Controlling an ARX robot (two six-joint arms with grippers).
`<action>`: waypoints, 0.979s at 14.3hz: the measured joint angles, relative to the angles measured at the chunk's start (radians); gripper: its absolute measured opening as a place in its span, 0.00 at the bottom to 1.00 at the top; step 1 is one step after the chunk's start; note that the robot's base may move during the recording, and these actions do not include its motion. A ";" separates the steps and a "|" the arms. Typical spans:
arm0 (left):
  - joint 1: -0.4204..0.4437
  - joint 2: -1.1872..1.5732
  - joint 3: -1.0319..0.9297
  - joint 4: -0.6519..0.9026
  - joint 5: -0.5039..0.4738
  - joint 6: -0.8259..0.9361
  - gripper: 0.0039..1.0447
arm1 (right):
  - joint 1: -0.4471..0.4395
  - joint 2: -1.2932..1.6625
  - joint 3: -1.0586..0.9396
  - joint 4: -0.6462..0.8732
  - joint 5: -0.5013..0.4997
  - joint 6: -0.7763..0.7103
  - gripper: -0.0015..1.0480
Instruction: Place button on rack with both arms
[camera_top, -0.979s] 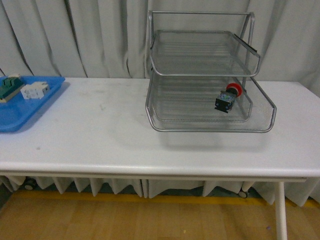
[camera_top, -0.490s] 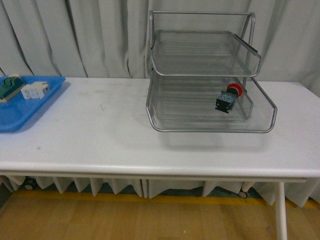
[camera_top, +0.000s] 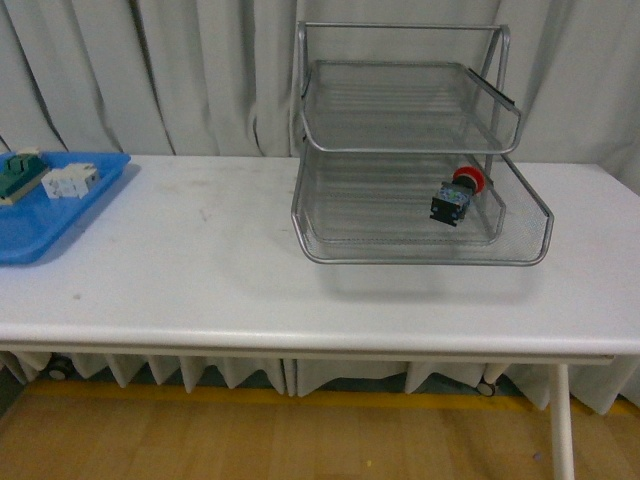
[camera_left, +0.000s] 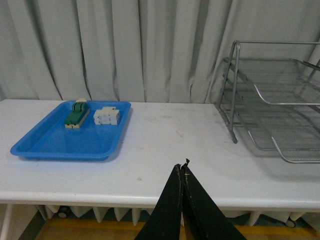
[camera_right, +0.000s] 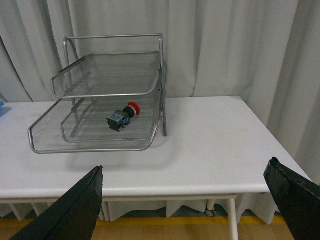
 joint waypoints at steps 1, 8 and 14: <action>0.000 -0.013 0.000 -0.013 0.000 0.000 0.01 | 0.000 0.000 0.000 0.000 0.000 0.000 0.94; 0.001 -0.206 0.000 -0.224 0.000 0.000 0.01 | 0.000 0.000 0.000 0.000 0.000 0.000 0.94; 0.001 -0.206 0.000 -0.220 0.001 -0.001 0.63 | -0.024 0.312 0.053 0.211 -0.338 0.051 0.94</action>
